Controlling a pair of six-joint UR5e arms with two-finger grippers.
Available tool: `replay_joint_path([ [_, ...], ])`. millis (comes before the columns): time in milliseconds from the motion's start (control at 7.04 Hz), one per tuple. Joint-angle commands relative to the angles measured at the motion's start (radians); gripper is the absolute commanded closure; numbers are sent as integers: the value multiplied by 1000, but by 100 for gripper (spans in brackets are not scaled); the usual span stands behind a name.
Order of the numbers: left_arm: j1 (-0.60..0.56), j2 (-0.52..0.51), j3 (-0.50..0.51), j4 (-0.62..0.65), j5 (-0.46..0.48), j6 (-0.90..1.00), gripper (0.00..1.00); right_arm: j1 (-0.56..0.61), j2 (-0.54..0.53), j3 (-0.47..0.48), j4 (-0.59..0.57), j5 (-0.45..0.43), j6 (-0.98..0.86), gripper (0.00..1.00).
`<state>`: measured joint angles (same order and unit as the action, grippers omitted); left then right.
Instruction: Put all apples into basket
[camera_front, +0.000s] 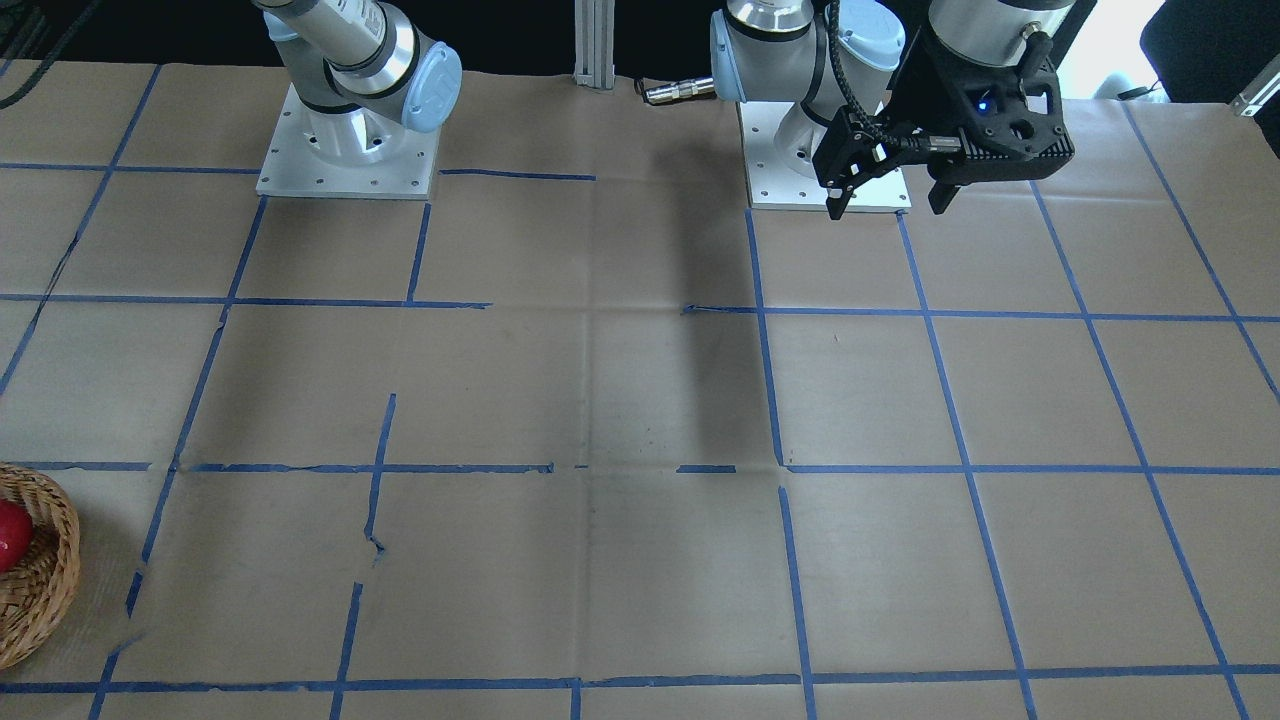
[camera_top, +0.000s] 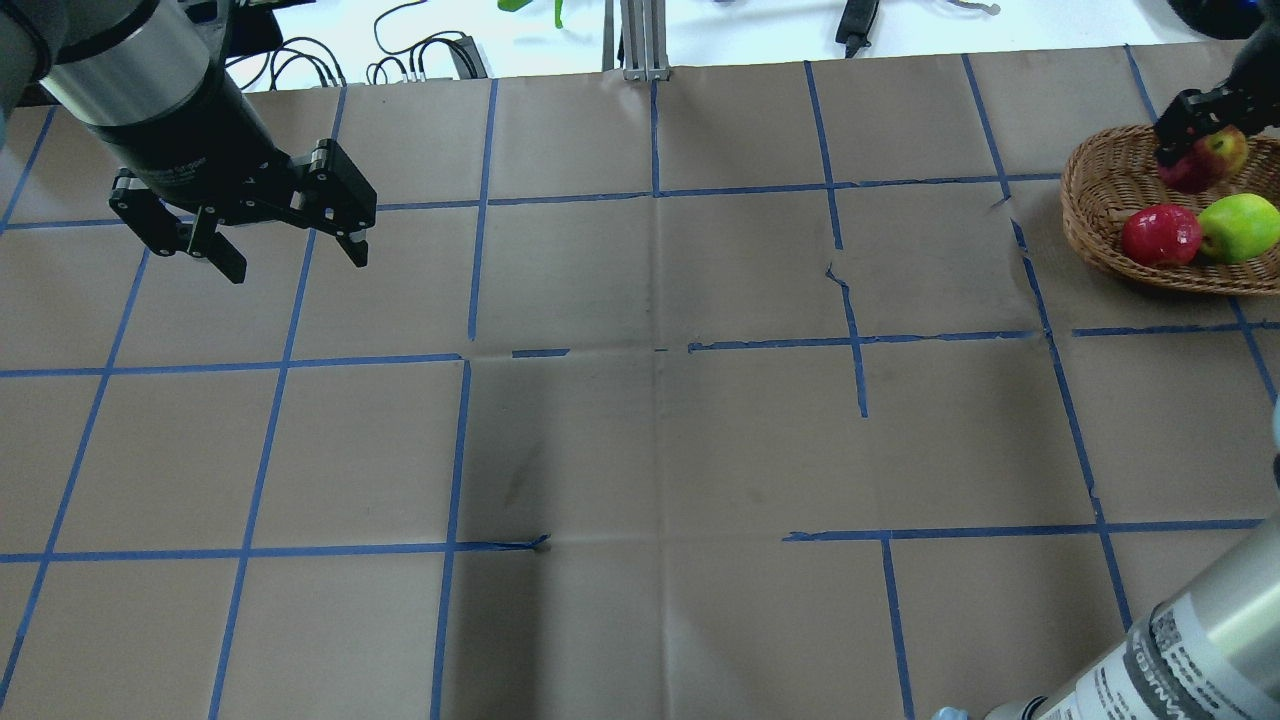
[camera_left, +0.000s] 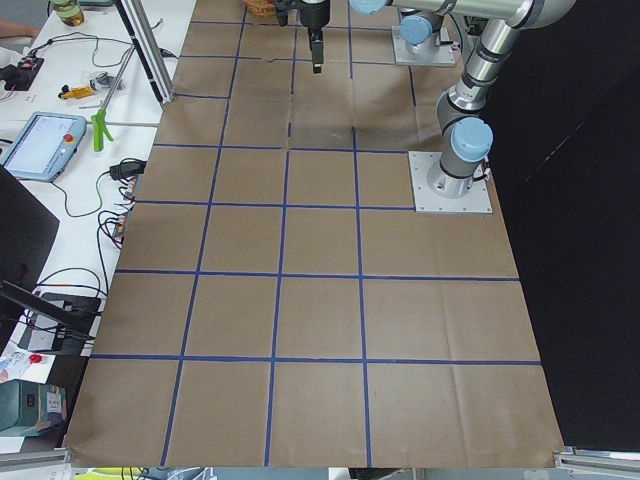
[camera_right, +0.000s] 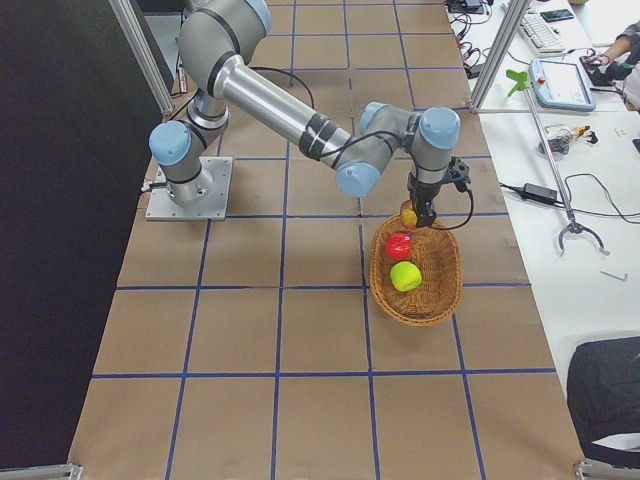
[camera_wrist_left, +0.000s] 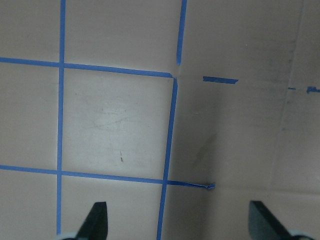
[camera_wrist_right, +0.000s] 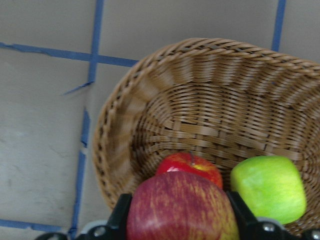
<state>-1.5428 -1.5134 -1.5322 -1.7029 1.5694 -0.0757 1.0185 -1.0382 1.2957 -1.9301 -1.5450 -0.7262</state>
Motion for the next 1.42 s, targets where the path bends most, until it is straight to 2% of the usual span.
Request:
replay_joint_path([
  [0, 1, -4, 1, 0, 1, 0, 1, -108, 139, -145, 0, 5, -233, 83],
  [284, 3, -1, 1, 2, 0, 2, 1, -190, 208, -153, -27, 46, -361, 80],
  [426, 4, -1, 1, 2, 0, 2, 1, -192, 228, -154, -41, 48, -368, 78],
  [568, 3, -1, 1, 2, 0, 2, 1, -192, 230, -150, -41, 55, -369, 46],
  [710, 3, -4, 1, 0, 0, 2, 1, -192, 225, -157, -27, 62, -369, 0],
  [994, 3, -10, 1, -3, 0, 57, 1, -190, 178, -161, 24, 55, -363, 0],
  [1278, 3, -7, 1, -27, 0, 71, 1, -132, 57, -156, 164, 52, -343, 0],
])
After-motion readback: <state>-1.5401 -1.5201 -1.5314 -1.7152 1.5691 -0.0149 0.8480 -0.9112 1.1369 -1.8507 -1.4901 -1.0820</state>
